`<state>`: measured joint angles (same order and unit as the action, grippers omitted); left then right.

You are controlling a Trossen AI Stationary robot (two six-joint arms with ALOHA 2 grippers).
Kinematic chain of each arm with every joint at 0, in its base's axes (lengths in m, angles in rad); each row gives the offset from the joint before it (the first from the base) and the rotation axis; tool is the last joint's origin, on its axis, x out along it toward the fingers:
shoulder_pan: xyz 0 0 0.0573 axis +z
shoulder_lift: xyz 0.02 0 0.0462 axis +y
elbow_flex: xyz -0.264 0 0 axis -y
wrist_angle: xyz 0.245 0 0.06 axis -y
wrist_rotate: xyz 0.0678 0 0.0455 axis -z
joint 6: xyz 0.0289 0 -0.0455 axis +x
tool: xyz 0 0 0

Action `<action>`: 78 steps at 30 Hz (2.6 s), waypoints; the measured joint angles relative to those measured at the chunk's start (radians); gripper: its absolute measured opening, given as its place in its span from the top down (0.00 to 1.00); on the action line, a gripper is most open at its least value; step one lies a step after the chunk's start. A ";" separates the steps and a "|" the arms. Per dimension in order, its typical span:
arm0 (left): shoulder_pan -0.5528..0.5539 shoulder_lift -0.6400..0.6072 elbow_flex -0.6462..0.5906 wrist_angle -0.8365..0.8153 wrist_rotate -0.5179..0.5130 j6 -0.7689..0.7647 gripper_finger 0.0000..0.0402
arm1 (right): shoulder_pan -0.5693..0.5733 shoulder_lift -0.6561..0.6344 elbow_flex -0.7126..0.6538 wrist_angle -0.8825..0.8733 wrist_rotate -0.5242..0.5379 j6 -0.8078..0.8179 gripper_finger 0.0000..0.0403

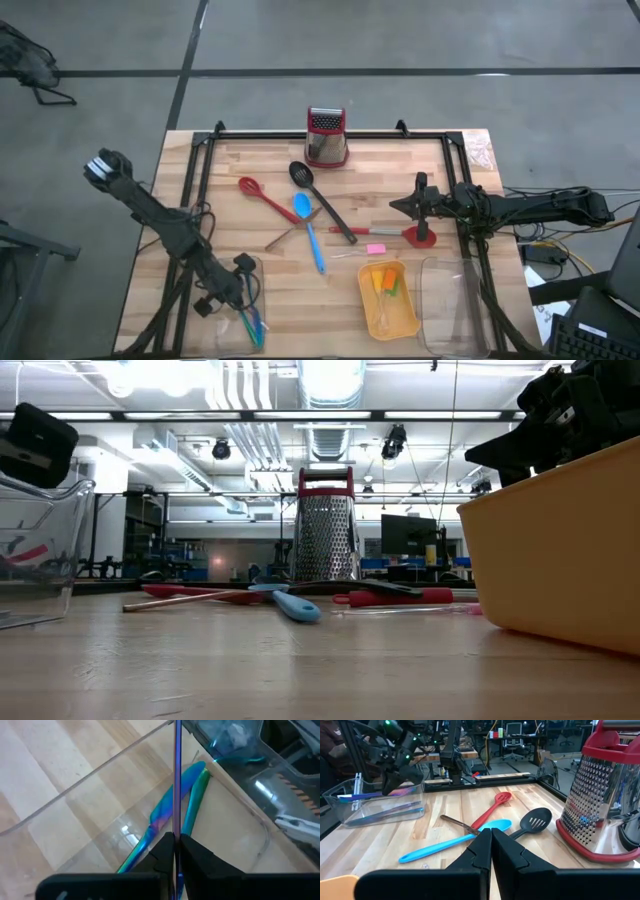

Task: Pick & Place Kitchen Items
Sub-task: Put the iridescent knife into the left transparent bin, then put the gold knife into the left transparent bin

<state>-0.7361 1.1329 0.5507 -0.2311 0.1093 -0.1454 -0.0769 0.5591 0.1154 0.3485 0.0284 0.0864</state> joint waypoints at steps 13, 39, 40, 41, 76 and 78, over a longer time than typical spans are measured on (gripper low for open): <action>-0.008 -0.020 0.000 0.012 -0.046 -0.274 0.93 | 0.000 0.000 0.000 0.000 0.000 0.000 0.98; -0.075 -0.046 0.000 0.135 -0.023 -0.109 0.93 | 0.000 0.000 0.000 0.000 0.000 0.000 0.98; -0.075 -0.046 0.000 0.147 -0.023 -0.113 0.92 | 0.000 0.000 0.000 0.000 0.000 0.000 0.98; -0.075 -0.046 0.000 0.162 -0.023 -0.118 0.92 | 0.000 0.000 0.000 0.000 0.000 0.000 0.98; -0.075 -0.046 0.000 0.408 -0.425 -0.074 0.64 | 0.000 0.000 0.000 0.000 0.000 0.000 0.98; -0.075 -0.045 -0.001 0.442 -0.507 -0.074 0.64 | 0.000 0.000 0.000 0.000 0.000 0.000 0.98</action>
<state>-0.8106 1.0877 0.5499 0.2106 -0.3978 -0.2190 -0.0765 0.5594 0.1158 0.3485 0.0284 0.0864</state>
